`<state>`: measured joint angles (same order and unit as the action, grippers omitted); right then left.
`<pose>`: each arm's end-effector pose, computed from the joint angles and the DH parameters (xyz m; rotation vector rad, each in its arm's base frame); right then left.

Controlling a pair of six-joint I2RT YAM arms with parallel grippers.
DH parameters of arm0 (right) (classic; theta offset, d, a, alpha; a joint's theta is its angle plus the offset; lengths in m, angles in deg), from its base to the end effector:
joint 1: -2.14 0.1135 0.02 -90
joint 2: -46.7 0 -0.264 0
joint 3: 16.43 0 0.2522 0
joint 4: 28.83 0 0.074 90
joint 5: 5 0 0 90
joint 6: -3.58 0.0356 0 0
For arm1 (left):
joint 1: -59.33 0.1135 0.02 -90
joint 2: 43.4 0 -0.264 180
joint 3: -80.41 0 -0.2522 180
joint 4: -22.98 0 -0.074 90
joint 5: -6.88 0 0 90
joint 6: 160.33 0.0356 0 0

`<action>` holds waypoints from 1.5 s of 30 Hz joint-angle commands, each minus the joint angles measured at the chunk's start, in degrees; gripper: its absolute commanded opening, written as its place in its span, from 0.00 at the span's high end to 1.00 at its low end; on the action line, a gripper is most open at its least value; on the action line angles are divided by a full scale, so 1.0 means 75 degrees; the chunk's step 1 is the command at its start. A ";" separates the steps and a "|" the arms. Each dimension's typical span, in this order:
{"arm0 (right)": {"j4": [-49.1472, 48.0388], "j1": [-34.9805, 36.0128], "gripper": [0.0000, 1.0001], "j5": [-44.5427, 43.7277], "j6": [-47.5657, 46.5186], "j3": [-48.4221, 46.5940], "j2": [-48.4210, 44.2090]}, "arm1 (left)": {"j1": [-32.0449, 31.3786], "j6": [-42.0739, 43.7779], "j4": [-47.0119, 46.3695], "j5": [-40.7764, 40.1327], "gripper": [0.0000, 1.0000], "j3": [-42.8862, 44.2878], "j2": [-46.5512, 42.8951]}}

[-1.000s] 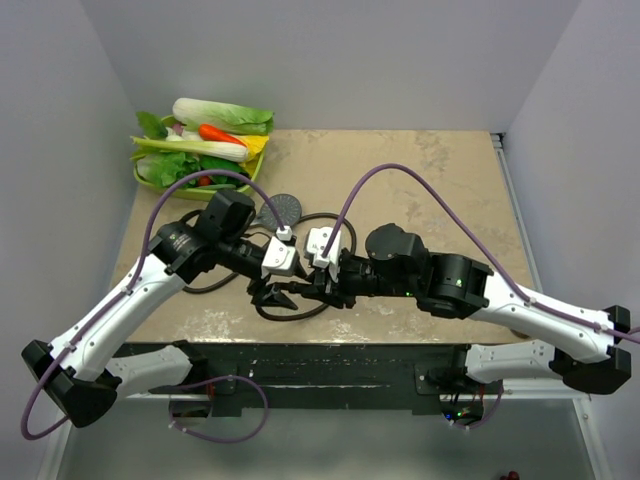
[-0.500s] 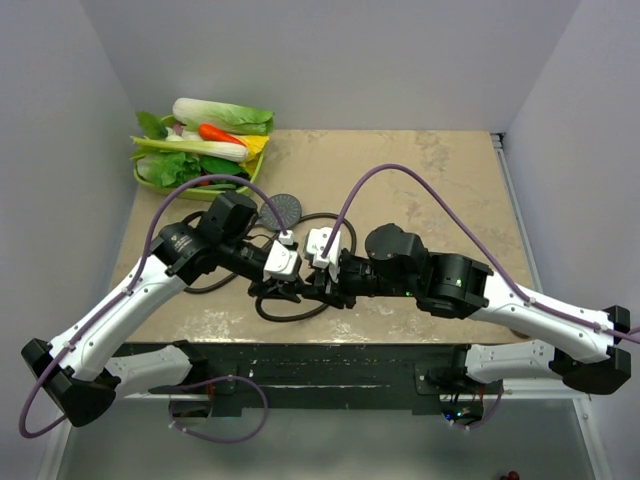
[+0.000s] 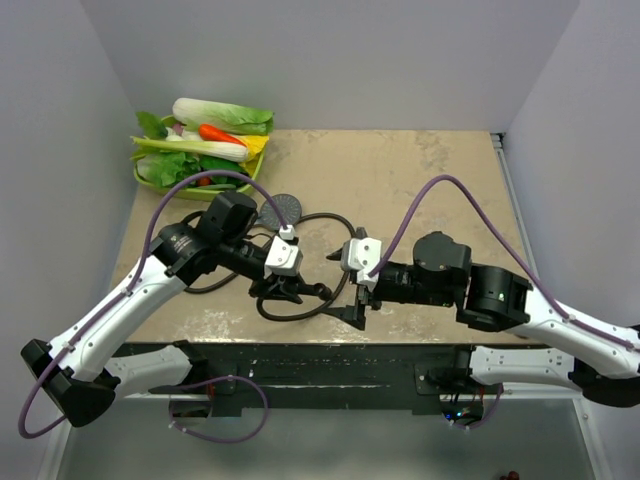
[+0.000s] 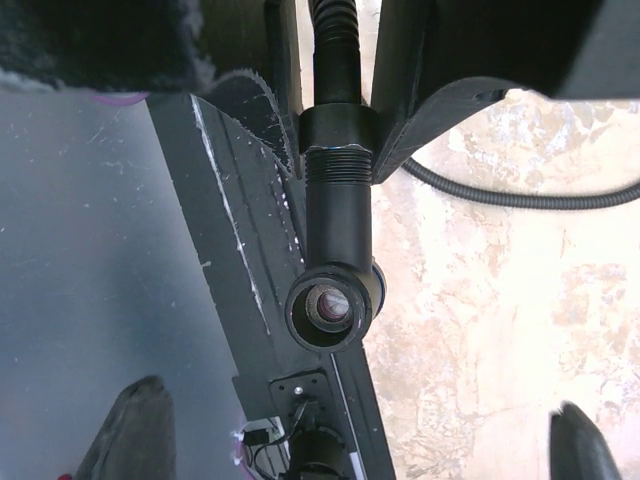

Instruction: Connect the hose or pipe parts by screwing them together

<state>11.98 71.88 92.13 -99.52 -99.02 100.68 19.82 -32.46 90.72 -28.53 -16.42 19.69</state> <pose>0.0627 0.1826 0.4247 -1.2973 1.3295 0.8119 0.1367 -0.1503 0.3656 1.7056 1.4317 -1.1388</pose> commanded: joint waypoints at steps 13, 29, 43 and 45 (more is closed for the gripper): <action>-0.0067 -0.0005 0.49 0.0513 0.0036 0.0085 0.0596 | 0.0111 -0.0549 -0.0505 0.0667 1.00 0.0472 -0.0256; -0.0852 -0.0824 1.00 0.1612 0.2179 0.0155 0.0959 | 0.0088 0.0493 -0.0505 -0.0609 1.00 0.0250 -0.0795; -0.4729 -0.2265 1.00 0.3980 0.7522 0.1853 0.1276 | 0.0017 0.0564 -0.1736 -0.2075 1.00 -0.0359 -0.1498; -0.5129 -0.2453 1.00 0.4099 0.7979 0.1901 0.1264 | 0.0017 0.0599 -0.1771 -0.2122 1.00 -0.0441 -0.1521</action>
<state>-13.70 55.55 117.62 -55.90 -85.52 109.92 20.26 -30.69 86.02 -41.95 -19.55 9.22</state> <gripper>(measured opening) 0.310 0.330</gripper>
